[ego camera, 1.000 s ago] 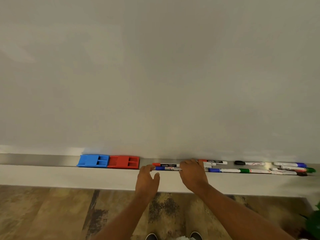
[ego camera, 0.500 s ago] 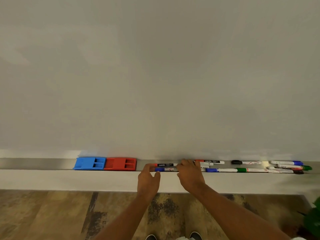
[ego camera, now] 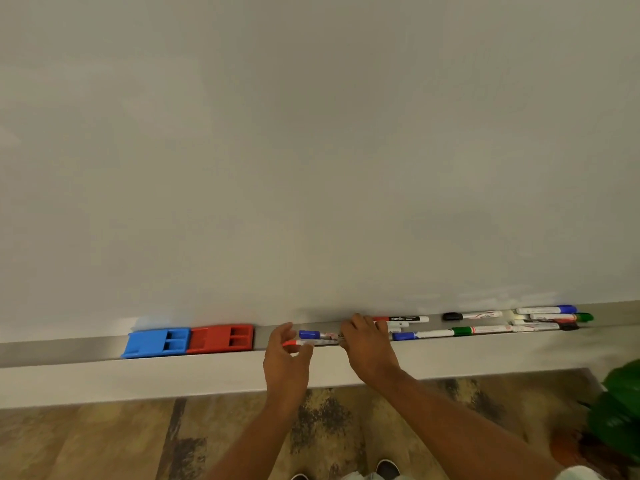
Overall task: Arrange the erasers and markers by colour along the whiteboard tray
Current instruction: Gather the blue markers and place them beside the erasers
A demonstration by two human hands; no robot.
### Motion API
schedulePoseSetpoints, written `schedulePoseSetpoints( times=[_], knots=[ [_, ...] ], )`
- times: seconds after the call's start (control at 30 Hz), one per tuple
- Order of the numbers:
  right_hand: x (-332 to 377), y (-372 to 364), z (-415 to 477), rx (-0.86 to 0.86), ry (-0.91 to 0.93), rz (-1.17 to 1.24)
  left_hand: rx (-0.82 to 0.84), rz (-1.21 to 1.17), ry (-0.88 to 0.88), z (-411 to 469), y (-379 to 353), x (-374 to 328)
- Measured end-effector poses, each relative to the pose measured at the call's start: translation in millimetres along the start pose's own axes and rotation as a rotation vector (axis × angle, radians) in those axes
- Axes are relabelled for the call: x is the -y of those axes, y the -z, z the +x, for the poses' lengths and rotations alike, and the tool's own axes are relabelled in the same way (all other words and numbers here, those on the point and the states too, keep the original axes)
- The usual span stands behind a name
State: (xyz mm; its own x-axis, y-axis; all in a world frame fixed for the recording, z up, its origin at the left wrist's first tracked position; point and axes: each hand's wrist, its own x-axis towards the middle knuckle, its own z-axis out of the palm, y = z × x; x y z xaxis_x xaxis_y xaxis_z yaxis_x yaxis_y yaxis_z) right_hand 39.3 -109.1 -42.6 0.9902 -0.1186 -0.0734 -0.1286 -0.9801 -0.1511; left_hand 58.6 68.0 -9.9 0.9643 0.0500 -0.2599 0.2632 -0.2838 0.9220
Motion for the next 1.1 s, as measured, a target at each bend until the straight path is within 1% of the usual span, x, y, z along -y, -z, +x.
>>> schedulePoseSetpoints(
  times=[0.1, 0.23, 0.33, 0.43, 0.53, 0.6, 0.73, 0.83, 0.97, 1.1],
  knots=[
    [0, -1, -6, -0.049, 0.002, 0.048, 0.048, -0.14, 0.078, -1, -3, -5],
    [-2, -4, -15, -0.064, -0.026, 0.068, 0.18, -0.15, 0.086, -7, -16, -8],
    [-3, -5, -22, -0.041, -0.036, 0.112, 0.242, -0.222, 0.137, -11, -29, -10],
    [-10, -6, -29, -0.015, -0.028, 0.133, 0.247, -0.304, 0.218, -15, -42, -11],
    [-25, -6, -41, -0.029, -0.006, 0.186, 0.236, -0.345, 0.288, -18, -51, -10],
    [-40, -2, -51, -0.029, -0.045, 0.226, 0.223, -0.392, 0.346, -18, -54, -8],
    [-87, 7, -61, -0.073, -0.175, 0.163, 0.224, -0.453, 0.422, -20, -55, -3],
    [-121, 18, -61, -0.018, -0.253, 0.077, 0.244, -0.467, 0.444, -24, -57, 0],
    [-149, 31, -57, 0.005, -0.26, -0.009, 0.252, -0.467, 0.461, -28, -62, -2],
    [-161, 38, -49, 0.105, -0.221, -0.087, 0.25, -0.439, 0.456, -29, -66, -1]
  ],
)
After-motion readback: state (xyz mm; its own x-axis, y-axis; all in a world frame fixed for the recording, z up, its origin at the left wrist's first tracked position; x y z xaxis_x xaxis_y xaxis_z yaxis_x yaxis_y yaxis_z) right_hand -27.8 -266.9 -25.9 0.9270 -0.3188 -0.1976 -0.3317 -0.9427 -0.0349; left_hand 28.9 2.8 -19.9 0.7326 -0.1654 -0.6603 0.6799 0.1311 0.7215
